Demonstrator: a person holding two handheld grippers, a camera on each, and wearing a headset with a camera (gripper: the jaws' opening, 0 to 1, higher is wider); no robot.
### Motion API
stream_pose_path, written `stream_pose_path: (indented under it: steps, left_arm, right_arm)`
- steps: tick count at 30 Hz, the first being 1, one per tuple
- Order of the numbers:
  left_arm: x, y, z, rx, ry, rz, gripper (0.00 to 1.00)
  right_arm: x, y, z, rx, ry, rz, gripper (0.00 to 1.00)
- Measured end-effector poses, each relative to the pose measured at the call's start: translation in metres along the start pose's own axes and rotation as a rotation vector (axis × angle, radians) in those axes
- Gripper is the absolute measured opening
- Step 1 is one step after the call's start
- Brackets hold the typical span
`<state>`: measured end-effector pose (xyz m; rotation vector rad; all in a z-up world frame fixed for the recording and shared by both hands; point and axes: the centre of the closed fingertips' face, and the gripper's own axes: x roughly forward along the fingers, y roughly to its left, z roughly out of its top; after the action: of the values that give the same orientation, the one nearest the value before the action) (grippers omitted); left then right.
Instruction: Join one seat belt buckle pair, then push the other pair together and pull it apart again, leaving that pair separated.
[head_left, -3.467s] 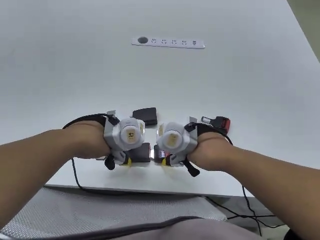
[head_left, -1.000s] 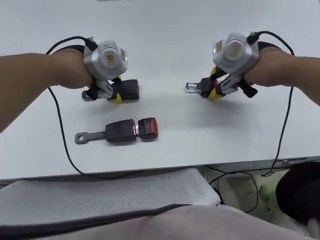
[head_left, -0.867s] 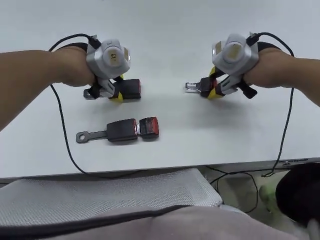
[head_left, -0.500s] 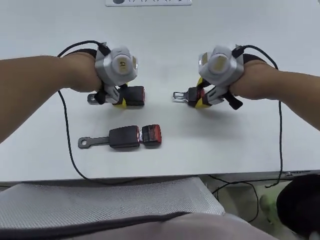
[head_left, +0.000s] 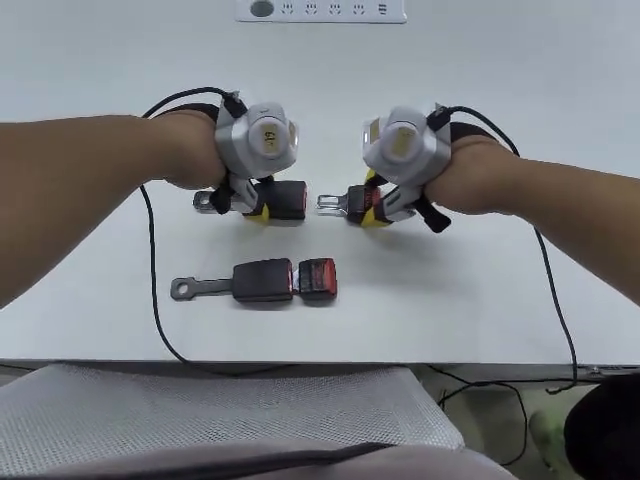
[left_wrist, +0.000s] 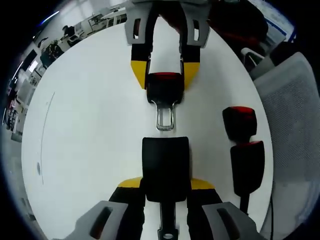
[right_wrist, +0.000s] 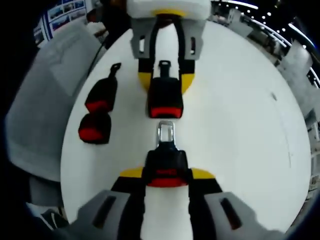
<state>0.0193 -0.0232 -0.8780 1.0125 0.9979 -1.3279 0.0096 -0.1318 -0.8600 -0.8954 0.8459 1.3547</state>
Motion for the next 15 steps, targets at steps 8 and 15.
stream_pose_path:
  steps: [8, 15]
  left_arm:
    - [0.0, -0.001, 0.002, 0.001, 0.015, 0.003, 0.32]
    - [-0.002, -0.003, 0.003, -0.021, 0.014, 0.007, 0.32]
  right_arm:
    - [0.004, -0.001, 0.016, -0.052, 0.01, -0.012, 0.31]
    - [0.011, -0.002, 0.019, 0.014, 0.009, -0.006, 0.31]
